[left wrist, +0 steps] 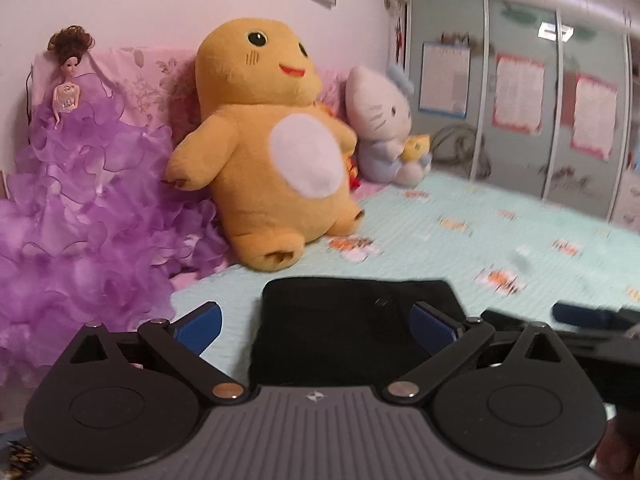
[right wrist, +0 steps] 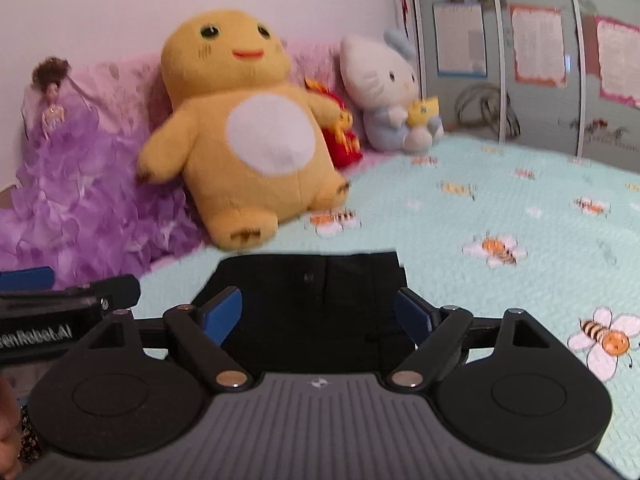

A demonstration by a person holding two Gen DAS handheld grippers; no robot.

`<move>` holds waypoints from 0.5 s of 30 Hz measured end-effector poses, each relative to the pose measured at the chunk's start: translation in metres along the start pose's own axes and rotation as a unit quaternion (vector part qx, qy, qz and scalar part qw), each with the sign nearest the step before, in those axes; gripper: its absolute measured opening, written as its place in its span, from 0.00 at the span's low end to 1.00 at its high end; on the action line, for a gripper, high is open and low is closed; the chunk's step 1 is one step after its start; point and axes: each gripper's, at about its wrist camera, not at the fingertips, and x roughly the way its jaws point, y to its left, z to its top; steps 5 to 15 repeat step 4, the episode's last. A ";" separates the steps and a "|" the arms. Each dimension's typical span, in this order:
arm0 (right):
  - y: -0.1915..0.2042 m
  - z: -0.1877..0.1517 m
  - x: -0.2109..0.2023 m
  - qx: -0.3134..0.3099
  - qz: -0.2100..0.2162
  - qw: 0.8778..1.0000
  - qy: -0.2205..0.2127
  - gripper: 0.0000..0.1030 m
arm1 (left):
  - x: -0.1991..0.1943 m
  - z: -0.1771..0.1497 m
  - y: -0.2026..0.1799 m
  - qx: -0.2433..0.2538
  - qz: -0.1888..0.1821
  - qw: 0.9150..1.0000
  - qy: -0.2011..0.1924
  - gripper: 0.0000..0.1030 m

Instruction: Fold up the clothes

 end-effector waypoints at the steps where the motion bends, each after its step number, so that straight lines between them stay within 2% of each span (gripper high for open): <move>1: -0.002 0.000 0.000 0.006 0.006 1.000 -0.001 0.81 | -0.001 0.001 -0.002 0.001 0.000 1.000 -0.004 1.00; 15: -0.004 0.002 -0.001 0.014 0.008 1.000 -0.001 0.81 | -0.002 0.002 -0.008 0.005 0.001 1.000 -0.010 1.00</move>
